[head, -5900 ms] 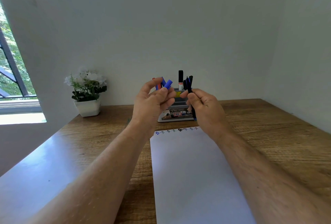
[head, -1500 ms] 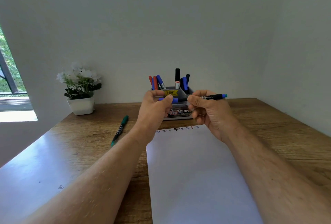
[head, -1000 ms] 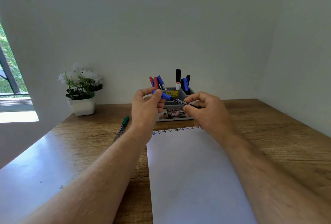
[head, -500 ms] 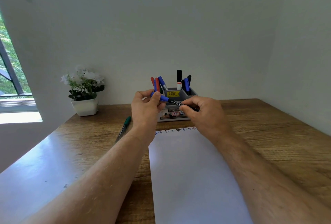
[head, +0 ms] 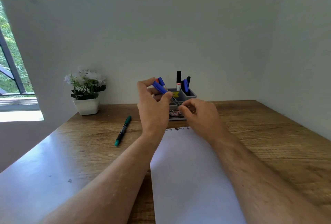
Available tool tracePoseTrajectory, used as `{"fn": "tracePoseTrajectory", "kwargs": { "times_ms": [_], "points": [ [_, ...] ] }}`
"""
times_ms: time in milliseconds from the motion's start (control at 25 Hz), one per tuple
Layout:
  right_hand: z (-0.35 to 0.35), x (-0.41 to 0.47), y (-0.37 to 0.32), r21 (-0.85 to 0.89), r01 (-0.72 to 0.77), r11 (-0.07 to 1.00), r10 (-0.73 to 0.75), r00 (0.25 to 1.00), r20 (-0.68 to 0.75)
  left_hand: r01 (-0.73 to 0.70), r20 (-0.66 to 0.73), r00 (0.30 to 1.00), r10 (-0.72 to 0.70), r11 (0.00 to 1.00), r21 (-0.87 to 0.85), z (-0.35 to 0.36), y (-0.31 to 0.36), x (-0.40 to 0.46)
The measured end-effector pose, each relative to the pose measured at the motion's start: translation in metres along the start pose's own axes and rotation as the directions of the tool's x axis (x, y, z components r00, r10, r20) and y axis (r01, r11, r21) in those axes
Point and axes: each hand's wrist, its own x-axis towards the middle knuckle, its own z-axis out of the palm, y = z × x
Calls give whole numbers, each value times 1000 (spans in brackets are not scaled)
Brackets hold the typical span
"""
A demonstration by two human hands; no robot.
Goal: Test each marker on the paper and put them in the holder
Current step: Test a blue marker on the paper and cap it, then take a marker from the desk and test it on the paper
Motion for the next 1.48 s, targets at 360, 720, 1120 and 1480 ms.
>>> {"fn": "tracePoseTrajectory", "kwargs": {
  "times_ms": [360, 720, 1120, 1480],
  "points": [
    [-3, 2, 8, -123, -80, 989, 79, 997, -17, -337, 51, 941, 334, 940, 56, 35, 19, 35],
    [-9, 3, -2, -261, 99, 960, -85, 994, 67, -345, 357, 917, 176, 800, 491, 70, -22, 56],
    [-7, 3, -3, -277, 93, 956, -69, 993, 95, -327, 319, 942, 110, 526, 785, 65, -7, 59],
    [-1, 3, 3, -281, 10, 960, 40, 984, 174, -92, 155, 982, -106, 448, 889, -14, 12, 59]
  ]
}}
